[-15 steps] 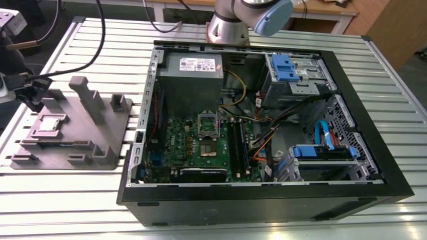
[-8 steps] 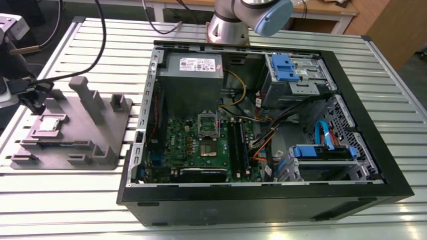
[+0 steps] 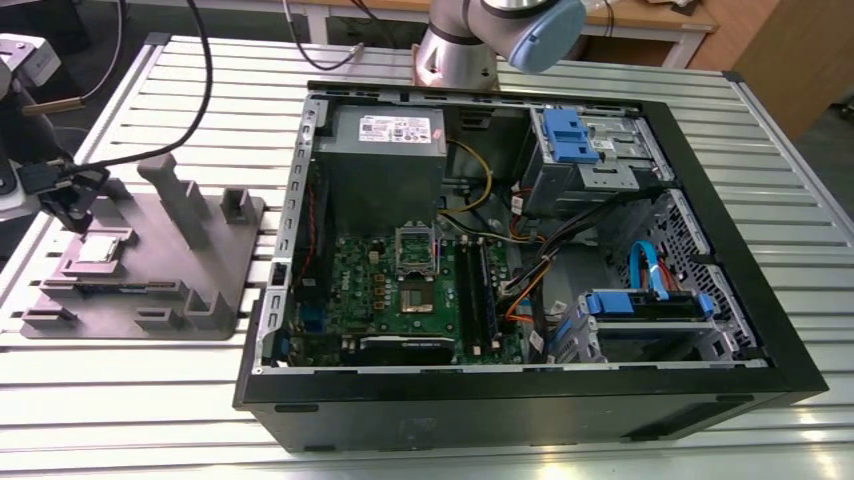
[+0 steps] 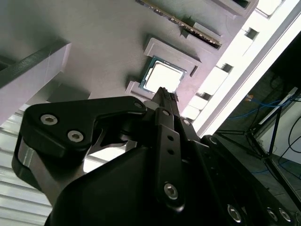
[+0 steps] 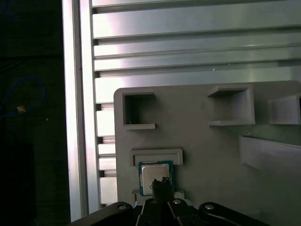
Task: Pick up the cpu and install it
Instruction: 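Reach for the cpu, then pick up the cpu and move it towards the insertion slot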
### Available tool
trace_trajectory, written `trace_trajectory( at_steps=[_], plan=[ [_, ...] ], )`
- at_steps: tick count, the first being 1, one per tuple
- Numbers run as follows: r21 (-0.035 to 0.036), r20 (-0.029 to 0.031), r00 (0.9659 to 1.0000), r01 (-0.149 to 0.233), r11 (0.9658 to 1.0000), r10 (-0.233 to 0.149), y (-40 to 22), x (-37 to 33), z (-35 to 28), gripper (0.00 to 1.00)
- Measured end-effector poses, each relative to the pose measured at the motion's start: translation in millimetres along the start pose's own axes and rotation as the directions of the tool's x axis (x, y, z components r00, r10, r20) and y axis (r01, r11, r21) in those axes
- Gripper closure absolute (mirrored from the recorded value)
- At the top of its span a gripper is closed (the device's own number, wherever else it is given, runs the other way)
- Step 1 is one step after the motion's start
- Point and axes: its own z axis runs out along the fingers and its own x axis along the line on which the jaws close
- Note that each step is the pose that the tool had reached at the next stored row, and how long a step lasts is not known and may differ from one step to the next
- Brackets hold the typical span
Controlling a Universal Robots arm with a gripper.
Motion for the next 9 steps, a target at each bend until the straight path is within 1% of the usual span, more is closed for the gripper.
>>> trace_trajectory(
  at_steps=[4, 9],
  plan=[
    [0.0003, -0.0004, 1.0, 0.004, 1.0, -0.004, -0.1, 0.0, 1.9, 0.89],
    [0.0003, -0.0004, 1.0, 0.007, 1.0, -0.007, -0.1, 0.0, 2.3, 0.89]
  ],
)
